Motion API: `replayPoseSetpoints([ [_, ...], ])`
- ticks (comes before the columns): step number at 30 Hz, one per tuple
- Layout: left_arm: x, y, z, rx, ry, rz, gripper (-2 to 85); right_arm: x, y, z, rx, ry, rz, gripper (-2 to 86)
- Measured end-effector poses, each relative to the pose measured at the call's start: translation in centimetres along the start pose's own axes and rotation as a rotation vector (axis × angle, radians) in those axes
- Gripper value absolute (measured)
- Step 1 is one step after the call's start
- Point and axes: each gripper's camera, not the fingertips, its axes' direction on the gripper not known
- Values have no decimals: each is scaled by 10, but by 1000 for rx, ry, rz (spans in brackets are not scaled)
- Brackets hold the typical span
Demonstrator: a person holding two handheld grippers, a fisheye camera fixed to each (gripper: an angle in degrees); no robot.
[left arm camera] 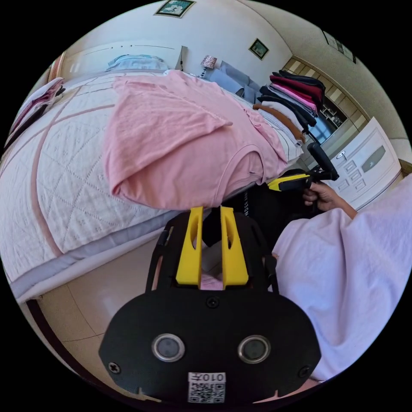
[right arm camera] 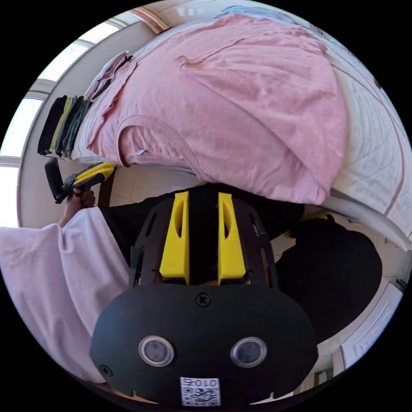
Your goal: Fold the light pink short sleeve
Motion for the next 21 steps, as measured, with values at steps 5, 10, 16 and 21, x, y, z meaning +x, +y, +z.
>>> replayPoseSetpoints([
  [5, -38, 6, 24, 21, 89, -99, 58, 30, -3, 13, 32, -117, 55, 111],
  [10, -77, 28, 49, -47, 106, -216, 50, 53, -1, 23, 55, -197, 99, 111],
  [16, -109, 30, 56, 72, 253, -252, 31, 73, 8, 25, 115, -279, 134, 74],
  [21, -115, 36, 53, 52, 259, -242, 8, 71, 29, 15, 126, -259, 139, 34],
])
